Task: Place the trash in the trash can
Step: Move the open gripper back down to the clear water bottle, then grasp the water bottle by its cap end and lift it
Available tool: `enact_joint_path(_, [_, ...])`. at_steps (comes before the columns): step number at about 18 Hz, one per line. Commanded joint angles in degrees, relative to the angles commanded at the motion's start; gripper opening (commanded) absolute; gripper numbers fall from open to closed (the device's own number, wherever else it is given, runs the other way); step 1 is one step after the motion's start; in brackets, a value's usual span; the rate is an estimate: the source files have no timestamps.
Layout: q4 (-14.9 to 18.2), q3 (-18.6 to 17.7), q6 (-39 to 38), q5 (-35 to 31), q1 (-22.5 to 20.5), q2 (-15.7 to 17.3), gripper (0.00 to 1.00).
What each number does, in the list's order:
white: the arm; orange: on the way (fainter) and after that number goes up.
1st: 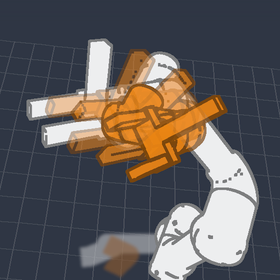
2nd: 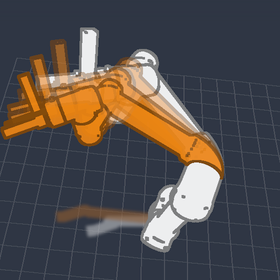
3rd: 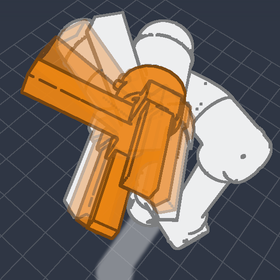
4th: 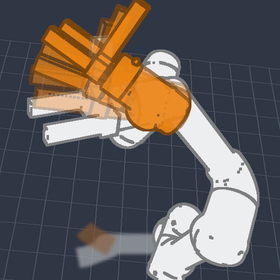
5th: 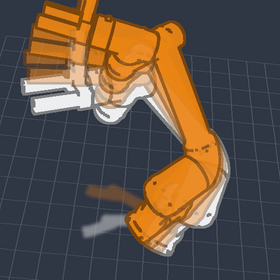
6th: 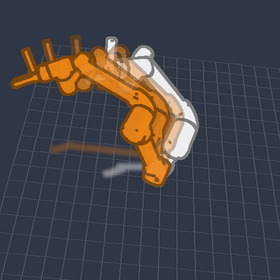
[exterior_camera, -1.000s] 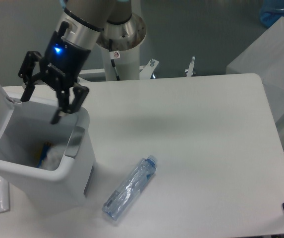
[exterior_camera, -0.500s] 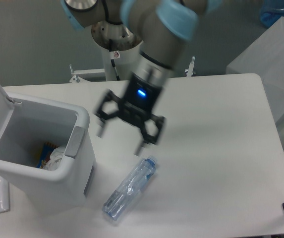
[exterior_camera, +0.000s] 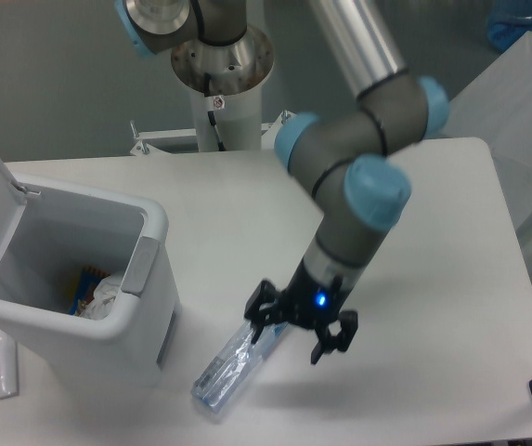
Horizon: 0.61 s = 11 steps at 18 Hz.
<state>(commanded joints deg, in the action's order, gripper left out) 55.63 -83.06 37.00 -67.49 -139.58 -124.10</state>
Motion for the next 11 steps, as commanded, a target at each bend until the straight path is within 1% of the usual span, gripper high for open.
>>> enact_joint_path(3, [0.1,-0.1,0.1,-3.0,3.2,-1.7,1.00])
enact_joint_path(5, [0.9,-0.2,0.1,-3.2,4.7,-2.0,1.00])
enact_joint_path(8, [0.8,0.0,0.1,-3.2,6.2,-2.8,1.00])
enact_joint_path(11, [0.9,2.2,0.1,-3.3,6.7,-4.9,1.00])
